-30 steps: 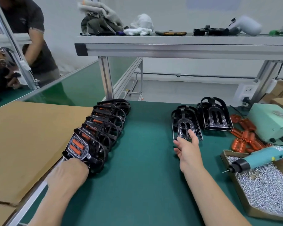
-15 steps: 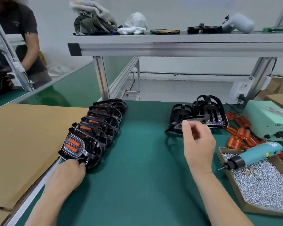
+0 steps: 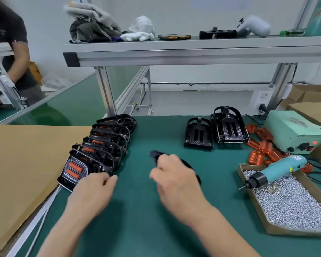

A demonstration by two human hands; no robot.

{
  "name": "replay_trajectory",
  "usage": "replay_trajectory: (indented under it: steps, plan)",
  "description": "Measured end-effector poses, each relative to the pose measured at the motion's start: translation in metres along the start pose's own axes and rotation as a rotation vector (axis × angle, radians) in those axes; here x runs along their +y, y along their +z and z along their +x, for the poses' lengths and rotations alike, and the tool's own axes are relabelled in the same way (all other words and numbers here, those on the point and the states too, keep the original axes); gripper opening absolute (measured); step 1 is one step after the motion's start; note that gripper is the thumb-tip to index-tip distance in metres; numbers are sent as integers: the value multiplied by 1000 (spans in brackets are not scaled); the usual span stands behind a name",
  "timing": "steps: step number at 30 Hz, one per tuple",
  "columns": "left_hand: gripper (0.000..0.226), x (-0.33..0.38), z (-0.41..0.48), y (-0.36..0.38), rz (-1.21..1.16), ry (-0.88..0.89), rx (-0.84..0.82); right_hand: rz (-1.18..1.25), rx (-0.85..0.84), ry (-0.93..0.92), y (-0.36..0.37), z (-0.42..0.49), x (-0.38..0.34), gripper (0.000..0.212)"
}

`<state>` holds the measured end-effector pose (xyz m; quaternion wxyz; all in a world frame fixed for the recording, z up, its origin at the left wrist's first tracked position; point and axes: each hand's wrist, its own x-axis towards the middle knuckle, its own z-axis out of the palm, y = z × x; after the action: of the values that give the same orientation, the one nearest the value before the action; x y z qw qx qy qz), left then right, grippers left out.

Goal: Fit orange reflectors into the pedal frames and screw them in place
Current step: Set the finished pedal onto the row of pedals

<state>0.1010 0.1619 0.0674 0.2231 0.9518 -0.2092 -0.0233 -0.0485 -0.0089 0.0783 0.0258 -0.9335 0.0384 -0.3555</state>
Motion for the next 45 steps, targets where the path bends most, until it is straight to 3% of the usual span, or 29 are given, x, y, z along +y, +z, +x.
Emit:
replay_trajectory:
  steps: [4,7,12,17,23,25,28,31,36,42,45]
  plan:
    - [24,36,-2,16,-370,12,7,-79,-249,-41,14,-6,-21,38]
    - [9,48,5,32,-440,40,-21,-85,-406,55,23,-9,-25,44]
    - [31,65,12,56,-416,121,-141,36,-533,136,37,-15,-12,34]
    - [35,79,15,69,-405,164,-196,141,-536,191,37,-20,-1,49]
    - [43,90,21,79,-400,257,-204,262,-401,364,12,-12,36,17]
    - [58,91,20,83,-401,344,-207,189,-258,502,2,-8,64,17]
    - [106,89,14,89,-276,453,-364,8,-157,742,-12,-4,118,15]
    - [129,82,10,98,-119,533,-419,-187,-277,898,-22,-6,177,27]
    - [127,76,7,109,-204,607,-414,-312,-535,1086,-25,-15,233,47]
    - [123,75,6,105,-178,668,-451,-343,-591,1129,-20,-19,248,50]
    - [123,76,4,103,-182,672,-454,-332,-591,1131,-19,-17,249,40]
